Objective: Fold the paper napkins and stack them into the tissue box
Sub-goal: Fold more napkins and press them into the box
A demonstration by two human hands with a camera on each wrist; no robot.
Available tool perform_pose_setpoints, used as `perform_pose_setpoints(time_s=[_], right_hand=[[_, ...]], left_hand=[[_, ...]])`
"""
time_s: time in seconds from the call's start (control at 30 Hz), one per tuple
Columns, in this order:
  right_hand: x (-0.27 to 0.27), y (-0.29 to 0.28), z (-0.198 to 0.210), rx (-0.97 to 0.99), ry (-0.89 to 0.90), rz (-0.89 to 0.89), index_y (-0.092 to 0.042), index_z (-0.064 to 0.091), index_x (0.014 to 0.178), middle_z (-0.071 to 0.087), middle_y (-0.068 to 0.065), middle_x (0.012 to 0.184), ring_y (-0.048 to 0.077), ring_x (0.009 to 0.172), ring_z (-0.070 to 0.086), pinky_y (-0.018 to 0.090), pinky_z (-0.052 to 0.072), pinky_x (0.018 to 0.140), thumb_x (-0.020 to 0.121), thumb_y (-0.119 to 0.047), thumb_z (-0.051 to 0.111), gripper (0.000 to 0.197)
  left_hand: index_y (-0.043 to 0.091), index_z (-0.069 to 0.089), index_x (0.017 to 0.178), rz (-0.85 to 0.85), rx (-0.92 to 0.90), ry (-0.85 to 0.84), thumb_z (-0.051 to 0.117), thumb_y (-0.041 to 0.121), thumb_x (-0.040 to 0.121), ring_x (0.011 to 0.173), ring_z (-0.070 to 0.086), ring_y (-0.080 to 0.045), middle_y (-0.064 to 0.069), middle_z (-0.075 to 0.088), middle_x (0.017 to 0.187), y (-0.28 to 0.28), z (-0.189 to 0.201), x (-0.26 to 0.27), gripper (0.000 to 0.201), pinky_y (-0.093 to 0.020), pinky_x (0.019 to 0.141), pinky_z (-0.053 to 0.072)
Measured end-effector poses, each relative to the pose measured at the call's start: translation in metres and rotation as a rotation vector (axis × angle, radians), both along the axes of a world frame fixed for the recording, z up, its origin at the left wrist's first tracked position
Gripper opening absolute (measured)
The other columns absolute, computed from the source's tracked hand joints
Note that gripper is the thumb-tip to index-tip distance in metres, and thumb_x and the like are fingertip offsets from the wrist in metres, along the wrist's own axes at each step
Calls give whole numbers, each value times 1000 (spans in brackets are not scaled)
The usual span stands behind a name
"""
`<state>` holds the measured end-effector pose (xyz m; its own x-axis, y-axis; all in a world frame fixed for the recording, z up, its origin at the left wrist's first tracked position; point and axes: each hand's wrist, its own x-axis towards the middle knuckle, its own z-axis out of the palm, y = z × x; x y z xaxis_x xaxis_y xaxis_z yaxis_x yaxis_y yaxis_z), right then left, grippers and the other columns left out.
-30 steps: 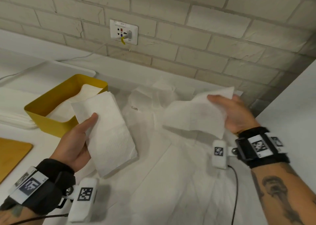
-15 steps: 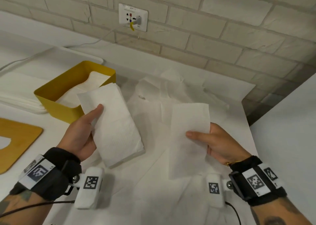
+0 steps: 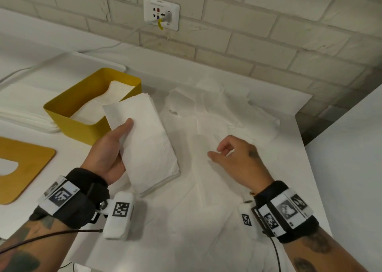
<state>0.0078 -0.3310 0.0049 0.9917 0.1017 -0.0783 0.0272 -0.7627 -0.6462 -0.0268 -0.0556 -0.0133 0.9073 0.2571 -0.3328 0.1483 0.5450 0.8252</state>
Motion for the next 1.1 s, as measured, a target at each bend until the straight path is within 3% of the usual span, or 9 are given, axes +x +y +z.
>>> perform_pose_setpoints(time_s=[0.1,0.2,0.43,0.53,0.67,0.8,0.9,1.0,1.1], right_hand=[[-5,32,-1,-306,68,96,-20,58,107,59,-4,110,19,105,56,34,47,88,83,-65,67,52],[-10,57,-7,-474,128,157,-16,52,126,55,4,126,27,118,53,35,42,92,83,-70,62,70],[-14,64,-16,-589,83,223,-10,52,123,54,7,129,27,118,53,28,32,81,99,-29,52,31],[-12,63,-17,-571,72,223,-10,55,117,56,7,125,26,111,54,28,35,80,100,-23,49,22],[0,48,6,-190,89,72,-11,58,89,65,2,101,20,97,60,30,47,77,91,-28,62,18],[3,40,63,596,-15,67,-11,61,74,64,0,70,9,70,64,22,45,66,88,-4,68,17],[-1,49,98,1143,110,227,-15,58,78,62,4,74,14,66,61,24,52,58,78,-1,69,17],[-4,61,94,1236,171,245,-13,57,89,68,5,75,15,65,66,26,56,56,77,-4,67,18],[-15,67,65,1074,220,137,-11,60,106,76,10,86,19,70,71,28,56,58,90,1,65,21]], left_hand=[[17,59,138,1,-15,-6,61,29,101,110,73,-23,-6,74,122,-2,2,0,39,-41,87,61],[17,60,136,1,-28,-5,61,28,101,112,72,-25,-6,75,122,-2,3,-3,37,-45,93,56],[19,63,129,14,-49,-26,59,26,102,106,74,-25,-6,77,117,-2,8,-7,28,-45,91,57],[19,63,128,8,-62,-24,59,26,102,105,74,-25,-6,77,116,-2,7,-10,28,-45,89,57],[18,64,130,-21,-83,-9,59,27,101,105,75,-27,-7,76,117,-4,6,-13,30,-46,88,57],[18,63,132,-78,-87,1,58,26,102,105,74,-28,-8,76,118,-15,7,-15,32,-47,88,57],[18,64,131,-165,-111,-17,54,26,103,105,74,-31,-11,75,119,-25,10,-15,31,-46,85,60],[15,66,126,-228,-121,-42,50,28,101,102,75,-28,-11,76,118,-36,12,-14,33,-37,78,63],[14,63,131,-260,-124,-60,42,34,107,115,70,-29,-12,72,127,-41,14,-13,38,-40,94,57]])
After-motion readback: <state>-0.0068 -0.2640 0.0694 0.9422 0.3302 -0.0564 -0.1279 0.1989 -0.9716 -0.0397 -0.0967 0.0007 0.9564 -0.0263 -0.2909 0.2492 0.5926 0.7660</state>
